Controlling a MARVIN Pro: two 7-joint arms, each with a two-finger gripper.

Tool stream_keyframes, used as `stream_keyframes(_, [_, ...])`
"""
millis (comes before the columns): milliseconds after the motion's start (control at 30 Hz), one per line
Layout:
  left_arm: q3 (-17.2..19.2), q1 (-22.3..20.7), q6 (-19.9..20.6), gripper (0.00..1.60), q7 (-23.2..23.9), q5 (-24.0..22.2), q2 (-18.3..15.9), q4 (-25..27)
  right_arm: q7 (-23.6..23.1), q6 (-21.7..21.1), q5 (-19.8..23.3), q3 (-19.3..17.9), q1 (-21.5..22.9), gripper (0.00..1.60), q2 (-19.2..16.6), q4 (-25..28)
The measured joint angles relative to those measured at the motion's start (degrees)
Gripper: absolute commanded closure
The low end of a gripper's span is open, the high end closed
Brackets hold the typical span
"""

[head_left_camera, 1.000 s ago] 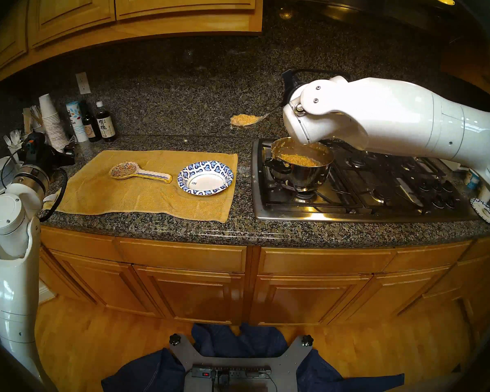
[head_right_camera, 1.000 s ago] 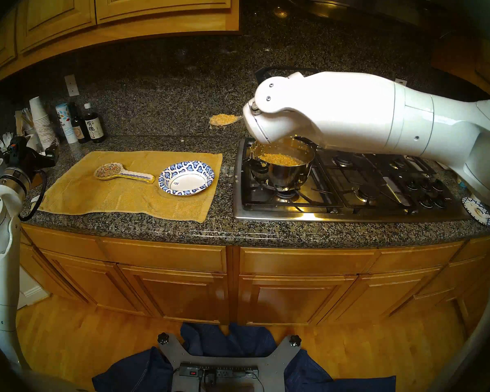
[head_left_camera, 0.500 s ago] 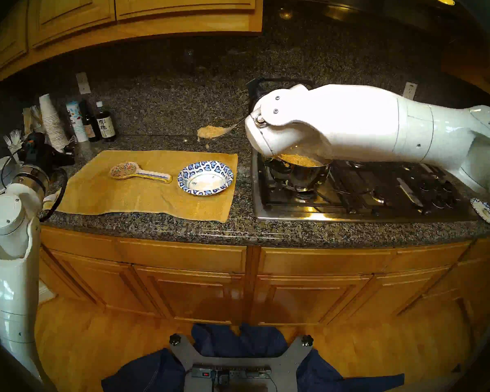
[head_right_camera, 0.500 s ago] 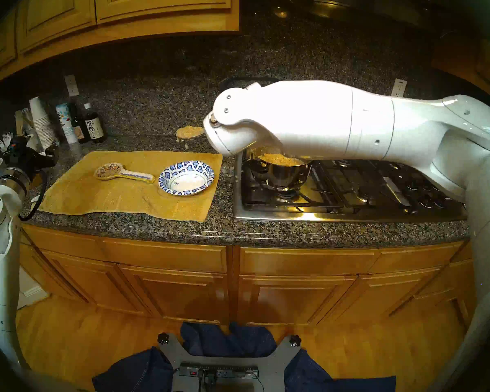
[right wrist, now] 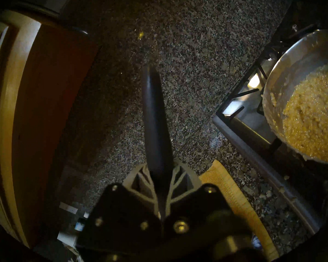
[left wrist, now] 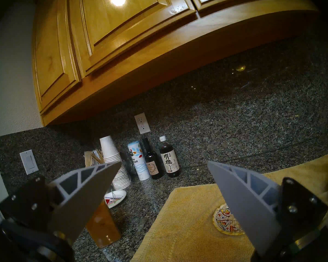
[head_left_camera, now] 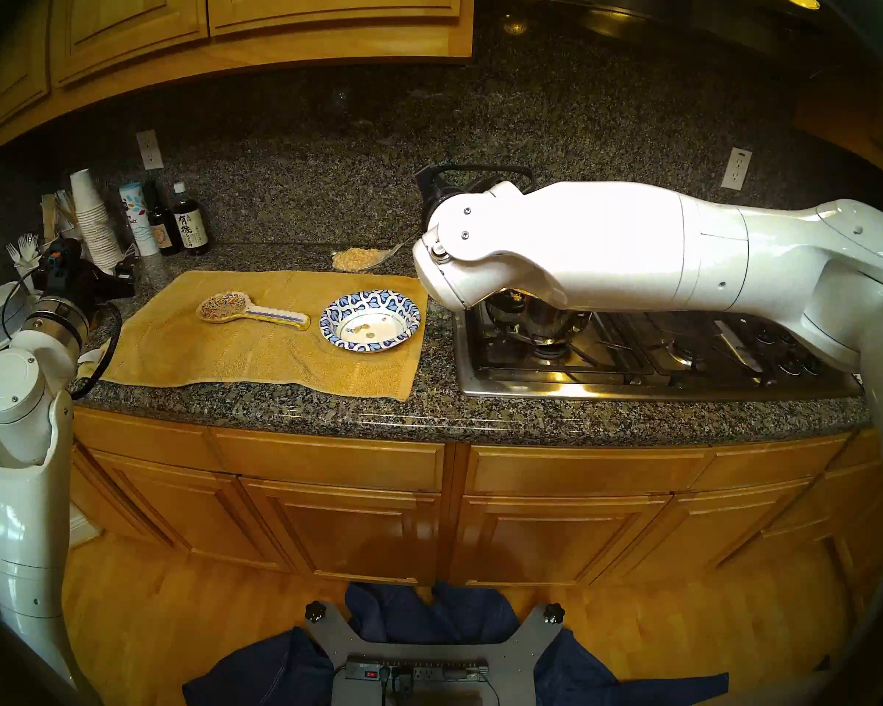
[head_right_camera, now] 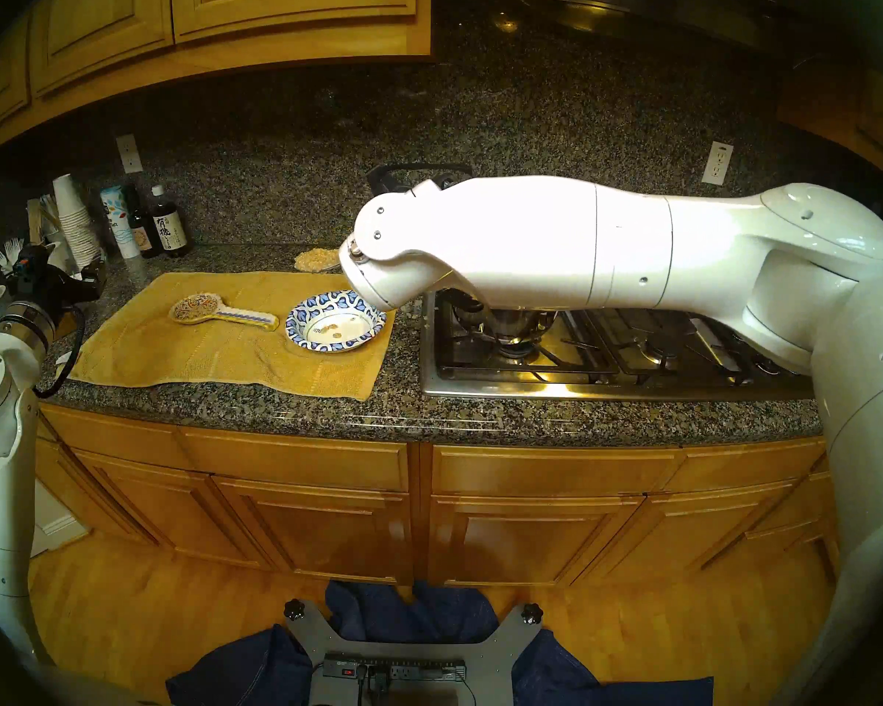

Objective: Scoop oatmeal into bowl

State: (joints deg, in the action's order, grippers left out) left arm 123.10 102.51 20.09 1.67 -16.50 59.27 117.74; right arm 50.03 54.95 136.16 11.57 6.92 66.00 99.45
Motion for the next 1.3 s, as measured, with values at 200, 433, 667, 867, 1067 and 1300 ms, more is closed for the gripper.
stream_keyframes(200, [0.0,0.0,0.0,0.0,0.0,0.0,0.0,0.0,0.0,0.0,-2.3,1.7,-0.1,1.6,1.1,-0.2])
stream_keyframes(433, [0.0,0.0,0.0,0.0,-0.1,-0.1,-0.1,0.0,0.0,0.0,-5.0,4.3,0.0,1.6,2.1,-1.1])
stream_keyframes(667, [0.0,0.1,-0.1,0.0,-0.1,-0.1,-0.1,0.0,0.0,0.0,-7.8,7.7,0.1,1.6,3.4,-2.7])
stream_keyframes(867, [0.0,0.1,-0.1,0.0,-0.1,-0.1,-0.1,0.0,0.0,0.0,-10.5,10.8,0.9,1.6,4.2,-3.3])
stream_keyframes(1067, [0.0,0.1,-0.1,0.0,-0.2,-0.2,-0.1,0.0,0.0,0.0,-13.5,14.7,2.1,1.6,5.1,-3.7])
stream_keyframes(1300, [0.0,0.1,0.0,0.0,-0.2,-0.2,-0.2,0.0,0.0,0.0,-16.4,18.4,3.9,1.6,6.1,-3.9])
